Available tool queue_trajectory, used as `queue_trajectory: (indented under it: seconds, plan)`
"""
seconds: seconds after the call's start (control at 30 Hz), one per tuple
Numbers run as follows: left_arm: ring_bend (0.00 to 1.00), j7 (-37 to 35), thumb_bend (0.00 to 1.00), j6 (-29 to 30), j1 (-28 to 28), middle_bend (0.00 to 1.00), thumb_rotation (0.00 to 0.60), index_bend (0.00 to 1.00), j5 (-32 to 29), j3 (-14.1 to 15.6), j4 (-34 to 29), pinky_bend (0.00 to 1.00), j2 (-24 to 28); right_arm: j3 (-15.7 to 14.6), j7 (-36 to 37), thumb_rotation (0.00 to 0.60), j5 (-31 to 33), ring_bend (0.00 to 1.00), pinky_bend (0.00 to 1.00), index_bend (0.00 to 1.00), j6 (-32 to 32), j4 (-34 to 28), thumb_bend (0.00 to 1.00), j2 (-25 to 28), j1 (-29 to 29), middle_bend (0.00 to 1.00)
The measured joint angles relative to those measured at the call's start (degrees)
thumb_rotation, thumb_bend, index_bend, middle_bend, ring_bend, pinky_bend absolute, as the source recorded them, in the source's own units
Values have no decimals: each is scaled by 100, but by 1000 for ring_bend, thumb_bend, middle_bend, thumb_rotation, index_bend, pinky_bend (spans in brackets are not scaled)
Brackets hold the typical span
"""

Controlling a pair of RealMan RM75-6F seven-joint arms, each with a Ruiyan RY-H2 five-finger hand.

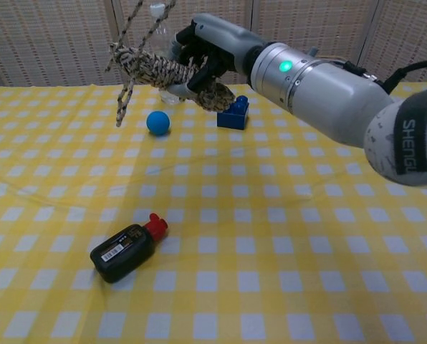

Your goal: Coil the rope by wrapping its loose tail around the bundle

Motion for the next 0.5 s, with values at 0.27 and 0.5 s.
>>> queue_trajectory:
  seconds: [0.27, 0.5]
  plan:
    - [885, -190, 393, -131, -379, 948, 600, 693, -654, -177, 233, 943, -84, -130, 388, 600, -487, 476, 486, 661, -57, -38, 363, -39, 77, 585]
    - [877, -99, 393, -97, -654, 945, 600, 691, -1109, -136, 685, 942, -242, -323, 1236, 600, -1169, 476, 487, 672, 180, -15, 339, -68, 33, 584]
